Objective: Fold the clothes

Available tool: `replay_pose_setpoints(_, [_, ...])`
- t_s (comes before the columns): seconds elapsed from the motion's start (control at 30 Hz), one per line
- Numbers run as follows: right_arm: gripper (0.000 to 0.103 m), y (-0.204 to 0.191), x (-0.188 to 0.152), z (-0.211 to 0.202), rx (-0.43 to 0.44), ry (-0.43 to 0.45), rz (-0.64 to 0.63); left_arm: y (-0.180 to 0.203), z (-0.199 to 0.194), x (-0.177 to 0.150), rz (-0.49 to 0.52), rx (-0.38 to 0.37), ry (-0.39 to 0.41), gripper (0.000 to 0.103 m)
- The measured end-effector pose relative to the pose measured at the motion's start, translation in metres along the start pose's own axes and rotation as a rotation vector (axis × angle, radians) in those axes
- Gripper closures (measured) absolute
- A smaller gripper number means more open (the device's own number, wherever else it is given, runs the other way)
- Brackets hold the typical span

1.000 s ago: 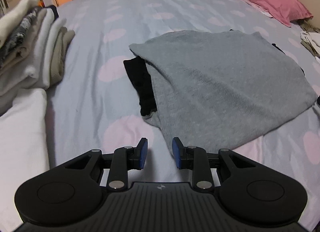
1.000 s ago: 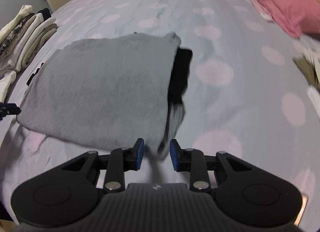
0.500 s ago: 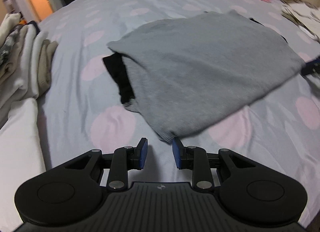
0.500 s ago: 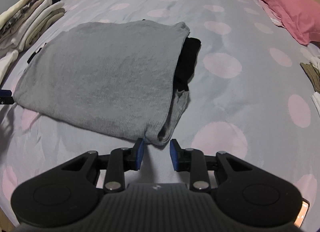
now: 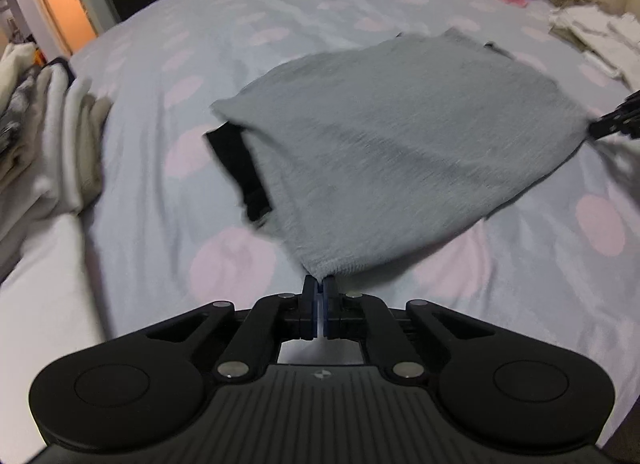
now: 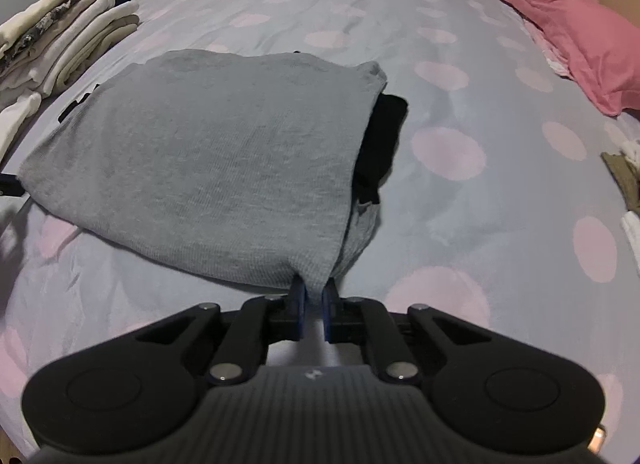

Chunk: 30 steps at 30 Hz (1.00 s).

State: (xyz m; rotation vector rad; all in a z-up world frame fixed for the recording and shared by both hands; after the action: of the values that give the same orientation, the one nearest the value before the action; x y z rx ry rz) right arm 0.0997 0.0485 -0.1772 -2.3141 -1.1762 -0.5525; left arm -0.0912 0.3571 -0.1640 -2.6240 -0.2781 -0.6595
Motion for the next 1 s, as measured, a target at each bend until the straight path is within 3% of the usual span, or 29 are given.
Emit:
replay_pose_setpoints(0.1, [0.094,0.004,-0.005,0.001,-0.008,-0.034,0.011,-0.007,0.015,-0.014,-0.011,0.0,-0.091,0.103])
replay_pose_setpoints(0.27, [0.094,0.008,-0.008,0.005,-0.006,-0.067,0.029,-0.014,0.018,-0.018,-0.032,-0.007,-0.119,0.103])
replay_pose_setpoints(0.33, [0.092,0.012,-0.011,0.0,-0.016,-0.093,0.045,-0.017,0.019,-0.02,-0.041,-0.009,-0.13,0.1])
replay_pose_setpoints(0.37, [0.09,0.014,-0.013,-0.003,-0.022,-0.106,0.054,-0.018,0.02,-0.021,-0.046,-0.011,-0.135,0.093])
replay_pose_setpoints(0.43, [0.077,0.018,-0.009,-0.006,0.008,-0.07,0.112,-0.029,0.015,-0.016,-0.112,-0.024,-0.106,0.084])
replay_pose_setpoints(0.57, [0.069,0.026,-0.001,-0.01,0.075,0.013,0.235,-0.037,0.012,-0.002,-0.272,-0.107,-0.052,0.064])
replay_pose_setpoints(0.63, [0.057,0.03,0.003,-0.012,0.109,0.054,0.297,-0.032,0.015,0.003,-0.322,-0.15,-0.04,0.062])
replay_pose_setpoints(0.73, [0.057,0.037,0.01,-0.016,0.159,0.117,0.389,-0.024,0.027,0.001,-0.359,-0.155,-0.071,0.062])
replay_pose_setpoints(1.0, [0.057,0.033,0.003,0.013,0.1,0.101,0.357,-0.011,0.049,-0.002,-0.396,-0.129,-0.075,0.059])
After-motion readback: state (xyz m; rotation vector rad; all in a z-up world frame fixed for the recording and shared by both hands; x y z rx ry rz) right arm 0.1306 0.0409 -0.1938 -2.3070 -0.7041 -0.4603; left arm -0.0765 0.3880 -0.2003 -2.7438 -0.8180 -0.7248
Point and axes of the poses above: each gripper's, at about its wrist camera, not at the fingertips, and z roughly the way its jaws point, y to its right, x to its top, the point moved 7 cm from there along z, roughly the way its jaws point, and after that the axes turned 14 degrees about x, right-handed, at the moved point
